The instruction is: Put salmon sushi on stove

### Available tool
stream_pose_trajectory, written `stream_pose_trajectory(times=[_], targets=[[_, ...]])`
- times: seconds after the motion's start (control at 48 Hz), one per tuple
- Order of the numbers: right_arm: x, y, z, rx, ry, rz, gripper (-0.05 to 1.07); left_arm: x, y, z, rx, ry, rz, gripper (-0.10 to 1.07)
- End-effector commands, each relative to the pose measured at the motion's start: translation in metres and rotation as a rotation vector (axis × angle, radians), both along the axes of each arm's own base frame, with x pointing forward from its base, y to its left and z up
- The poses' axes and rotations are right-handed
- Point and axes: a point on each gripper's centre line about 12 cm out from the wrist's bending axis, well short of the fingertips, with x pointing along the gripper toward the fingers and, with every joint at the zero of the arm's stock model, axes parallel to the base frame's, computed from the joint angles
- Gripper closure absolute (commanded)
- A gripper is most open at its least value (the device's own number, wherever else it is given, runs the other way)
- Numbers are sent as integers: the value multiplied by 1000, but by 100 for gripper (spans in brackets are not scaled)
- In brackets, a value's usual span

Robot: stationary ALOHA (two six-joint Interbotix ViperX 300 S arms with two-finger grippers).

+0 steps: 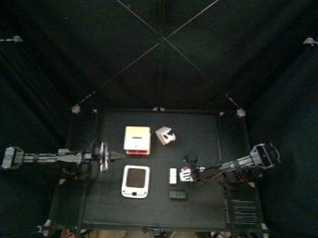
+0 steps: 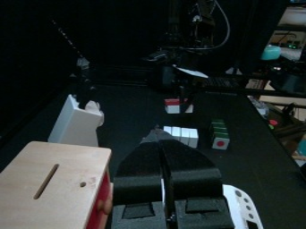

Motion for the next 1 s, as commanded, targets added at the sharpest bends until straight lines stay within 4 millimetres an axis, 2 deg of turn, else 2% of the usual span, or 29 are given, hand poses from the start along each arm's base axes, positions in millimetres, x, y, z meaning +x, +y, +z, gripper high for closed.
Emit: stream_pose_trajectory(times=[0.0,0.167,0.375,0.646,0.979], targets=[[4,1,12,8,-47,7,40,2,1,5,0,-14,2,99],[13,3,18,0,-101,39,40,2,1,5,0,-12,2,99],[38,5,34,-23,-253,124,40,2,1,5,0,-12,2,99],[89,9,44,-65,-369,216,40,2,1,5,0,-12,2,99],[166,15,34,-133,-403,270,39,2,0,5,1,-12,2,99]])
